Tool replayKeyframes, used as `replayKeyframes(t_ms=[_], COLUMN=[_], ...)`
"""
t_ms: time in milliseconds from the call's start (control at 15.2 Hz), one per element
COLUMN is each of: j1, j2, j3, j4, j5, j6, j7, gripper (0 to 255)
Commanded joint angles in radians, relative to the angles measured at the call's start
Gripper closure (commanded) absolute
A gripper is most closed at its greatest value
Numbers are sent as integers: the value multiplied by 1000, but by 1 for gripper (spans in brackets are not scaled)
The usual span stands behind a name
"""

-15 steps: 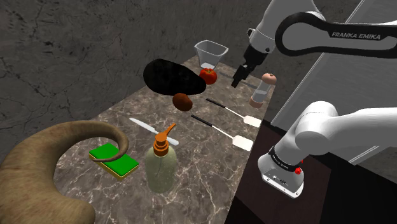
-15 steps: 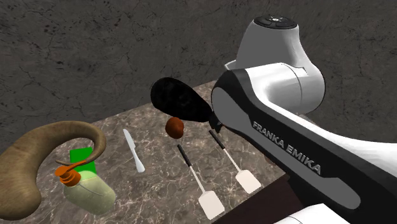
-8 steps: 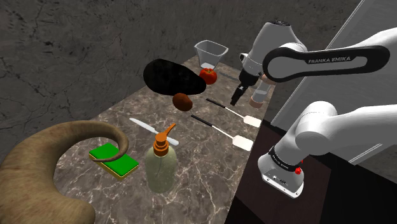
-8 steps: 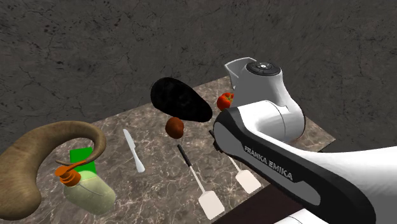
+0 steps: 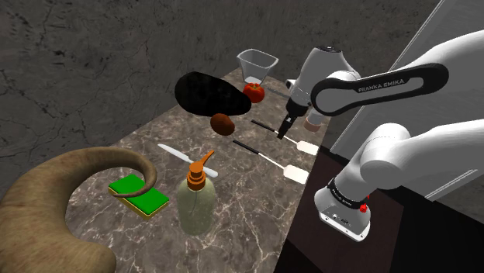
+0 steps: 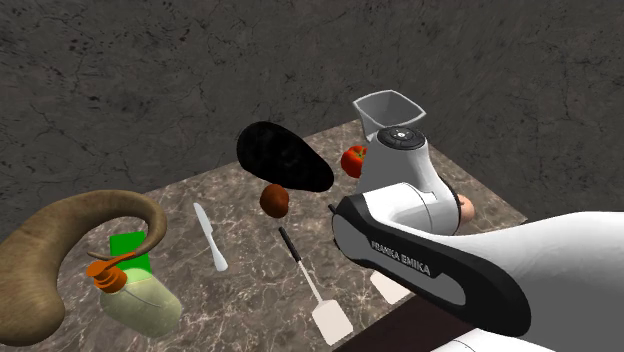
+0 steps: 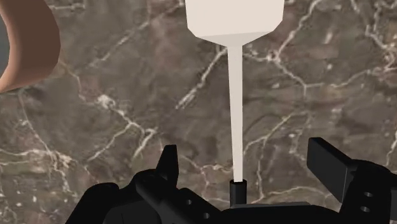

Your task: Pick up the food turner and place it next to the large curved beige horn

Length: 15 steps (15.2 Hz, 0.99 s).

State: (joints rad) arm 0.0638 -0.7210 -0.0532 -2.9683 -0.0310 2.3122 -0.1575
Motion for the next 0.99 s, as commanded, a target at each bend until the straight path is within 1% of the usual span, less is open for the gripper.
replayKeyframes(t_ms=[0,528,594,924], j1=[-1,-1,-1,-1], j2=[16,16,16,16], j3=[-1,-1,-1,-1], j4=[-17,-16,-16,-16], j5=[-1,-1,-1,-1], j6=[34,33,33,33], j7=[-1,-1,-1,-1], gripper=[0,0,255,255])
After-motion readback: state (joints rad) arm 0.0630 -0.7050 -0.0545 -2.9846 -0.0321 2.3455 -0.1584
